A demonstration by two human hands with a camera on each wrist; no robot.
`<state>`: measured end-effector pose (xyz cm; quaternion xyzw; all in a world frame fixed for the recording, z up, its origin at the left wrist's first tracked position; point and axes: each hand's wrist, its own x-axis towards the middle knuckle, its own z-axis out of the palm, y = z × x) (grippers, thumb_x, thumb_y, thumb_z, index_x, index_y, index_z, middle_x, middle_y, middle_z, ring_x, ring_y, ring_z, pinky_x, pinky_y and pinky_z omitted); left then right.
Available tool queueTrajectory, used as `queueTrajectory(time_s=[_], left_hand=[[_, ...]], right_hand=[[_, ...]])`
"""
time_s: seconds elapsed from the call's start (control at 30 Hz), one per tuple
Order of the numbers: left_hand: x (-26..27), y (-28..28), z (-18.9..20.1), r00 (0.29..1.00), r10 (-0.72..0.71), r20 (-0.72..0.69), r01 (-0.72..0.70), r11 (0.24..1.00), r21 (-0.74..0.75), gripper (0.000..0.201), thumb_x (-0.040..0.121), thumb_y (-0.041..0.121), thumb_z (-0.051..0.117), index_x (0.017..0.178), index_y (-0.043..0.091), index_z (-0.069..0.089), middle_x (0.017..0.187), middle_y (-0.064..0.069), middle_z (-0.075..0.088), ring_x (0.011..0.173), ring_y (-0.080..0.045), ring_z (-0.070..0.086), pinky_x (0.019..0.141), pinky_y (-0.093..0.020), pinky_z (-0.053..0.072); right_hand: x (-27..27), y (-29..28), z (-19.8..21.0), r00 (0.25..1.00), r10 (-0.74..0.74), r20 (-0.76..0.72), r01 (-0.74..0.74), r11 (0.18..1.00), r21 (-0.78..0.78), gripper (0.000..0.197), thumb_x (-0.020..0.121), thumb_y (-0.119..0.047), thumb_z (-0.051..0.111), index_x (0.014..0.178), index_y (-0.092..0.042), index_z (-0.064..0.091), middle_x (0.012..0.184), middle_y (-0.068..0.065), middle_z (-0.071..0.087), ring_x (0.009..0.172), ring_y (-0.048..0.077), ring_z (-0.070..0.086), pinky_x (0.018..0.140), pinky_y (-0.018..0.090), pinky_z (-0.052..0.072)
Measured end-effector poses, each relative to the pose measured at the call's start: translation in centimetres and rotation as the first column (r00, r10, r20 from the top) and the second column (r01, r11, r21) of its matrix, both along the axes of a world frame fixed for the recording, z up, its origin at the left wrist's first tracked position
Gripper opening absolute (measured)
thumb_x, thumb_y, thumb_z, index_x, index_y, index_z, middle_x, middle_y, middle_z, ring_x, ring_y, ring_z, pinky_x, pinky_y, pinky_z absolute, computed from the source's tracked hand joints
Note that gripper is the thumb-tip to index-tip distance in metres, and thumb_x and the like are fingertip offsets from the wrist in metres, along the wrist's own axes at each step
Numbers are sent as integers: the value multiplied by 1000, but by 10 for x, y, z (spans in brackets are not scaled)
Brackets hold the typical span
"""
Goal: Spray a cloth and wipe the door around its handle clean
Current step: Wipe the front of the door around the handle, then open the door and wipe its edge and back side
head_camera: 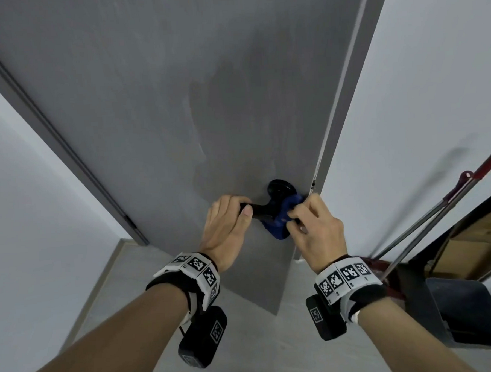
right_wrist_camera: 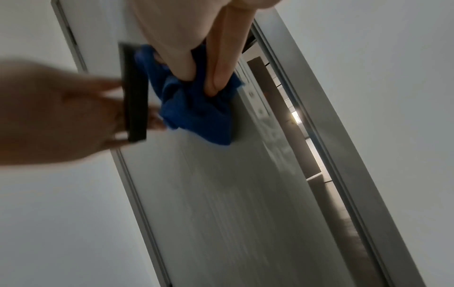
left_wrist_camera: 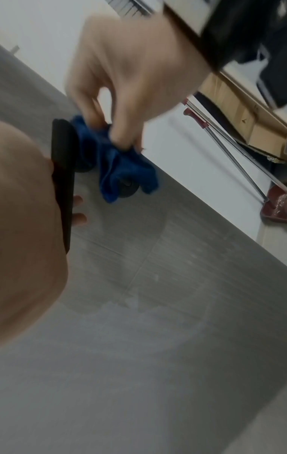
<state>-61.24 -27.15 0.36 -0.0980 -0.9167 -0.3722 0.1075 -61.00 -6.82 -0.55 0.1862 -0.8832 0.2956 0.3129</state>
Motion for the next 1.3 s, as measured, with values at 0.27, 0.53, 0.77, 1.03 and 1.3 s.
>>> queueTrajectory(time_s=[0.27, 0.53, 0.77, 1.03, 1.3], left_hand=[[1, 9, 5, 999, 45, 11, -45, 999, 17, 46, 88, 63, 16, 97, 30, 45, 102, 8, 44, 98, -12, 37, 92, -28, 31], [29, -3, 36, 970, 119, 213, -49, 951, -306, 55, 84, 63, 5, 97, 28, 44, 105, 9, 45, 109, -17, 43, 110, -37, 24], [46, -6, 91, 918, 165, 360, 126, 740, -661, 42, 102, 41, 21, 124, 22, 52, 131, 0, 46, 136, -19, 31, 118, -52, 2], [66, 8, 81, 955, 26, 294, 181, 735, -654, 77, 85, 60, 0, 117, 17, 55, 108, -4, 65, 112, -20, 53, 115, -35, 18], [82, 21, 71, 988, 123, 95, -62, 872, -486, 35, 99, 47, 35, 89, 20, 54, 83, -1, 58, 88, -17, 42, 87, -24, 28]], right_hand=[[6, 5, 0, 998, 27, 57, -24, 998, -54, 11, 78, -7, 67, 85, -15, 71, 87, -1, 59, 66, 21, 60, 49, 32, 49], [53, 38, 79, 994, 92, 55, -59, 897, -438, 30, 79, 13, 71, 96, -11, 72, 101, -1, 64, 90, 15, 65, 72, 35, 56], [58, 26, 125, 940, 315, 133, -219, 853, -473, 16, 91, -3, 71, 104, -12, 71, 111, 3, 60, 100, 20, 64, 77, 31, 60], [47, 24, 121, 903, 360, 233, -224, 860, -458, 37, 78, -9, 85, 95, -33, 61, 102, -17, 59, 85, 12, 64, 71, 19, 53], [18, 34, 115, 756, 645, 115, -531, 706, -469, 21, 80, -19, 78, 87, -9, 60, 105, -5, 52, 92, 2, 60, 70, 11, 51]])
